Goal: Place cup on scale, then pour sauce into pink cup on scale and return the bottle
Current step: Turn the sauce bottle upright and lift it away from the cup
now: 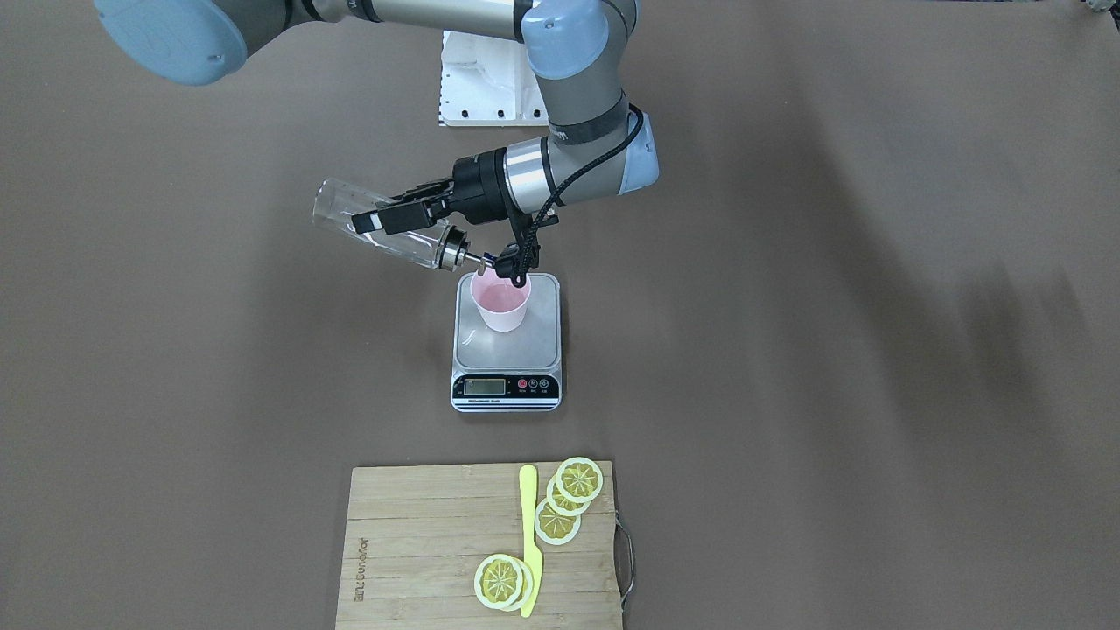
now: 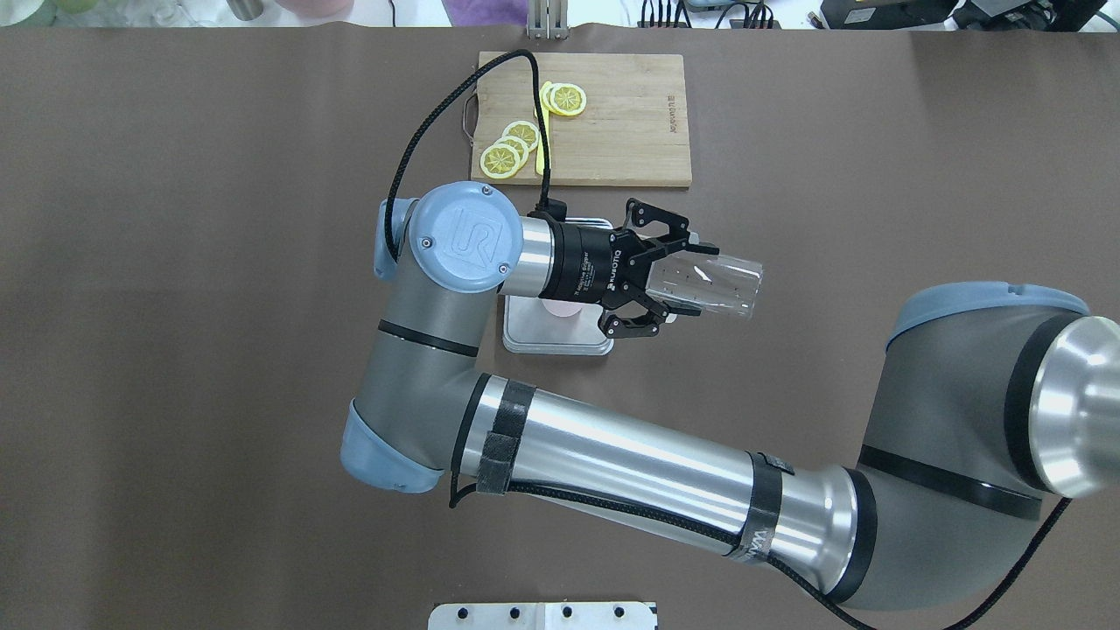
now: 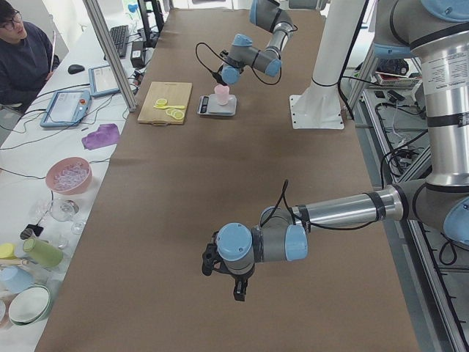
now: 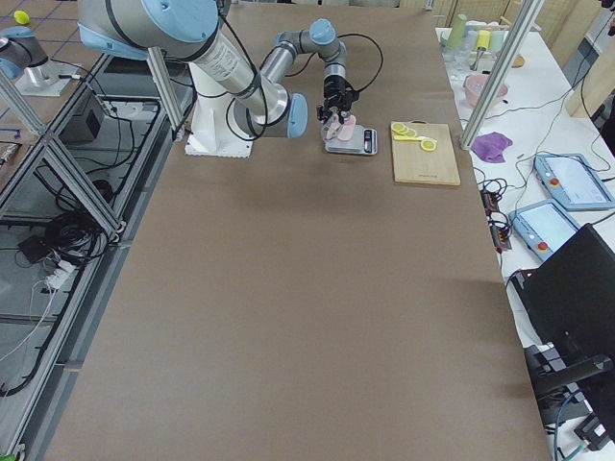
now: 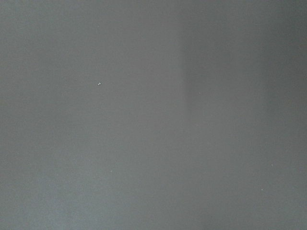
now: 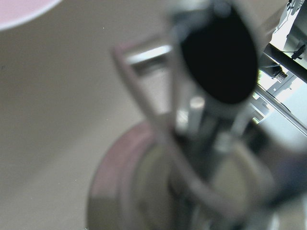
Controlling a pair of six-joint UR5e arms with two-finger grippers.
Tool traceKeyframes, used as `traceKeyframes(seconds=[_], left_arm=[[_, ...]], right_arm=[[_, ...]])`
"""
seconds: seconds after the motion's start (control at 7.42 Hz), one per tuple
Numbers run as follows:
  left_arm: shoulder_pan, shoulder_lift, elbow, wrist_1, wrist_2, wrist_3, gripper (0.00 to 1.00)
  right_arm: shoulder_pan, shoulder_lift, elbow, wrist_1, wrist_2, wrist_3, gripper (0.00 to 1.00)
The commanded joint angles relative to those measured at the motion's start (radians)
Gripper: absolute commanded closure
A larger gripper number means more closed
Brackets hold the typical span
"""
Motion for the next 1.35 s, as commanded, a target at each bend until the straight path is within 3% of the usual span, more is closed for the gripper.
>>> traceKeyframes(seconds=[0.0, 0.81, 1.21], left_arm=[[-0.004, -0.001, -0.001, 0.0, 0.001, -0.002, 0.02], [-0.013, -0.001, -0.016, -0.002, -0.002, 0.002, 0.02], [-0.013, -0.003, -0.028, -0.002, -0.002, 0.001, 0.02]], right_arm=[[0.008, -0.014, 0.083, 0.002, 0.0, -0.031, 1.0], [0.043, -0.23, 0.483, 0.082, -0.008, -0.176, 1.0], [0.083, -0.349, 0.638, 0.208, -0.002, -0.272, 1.0]])
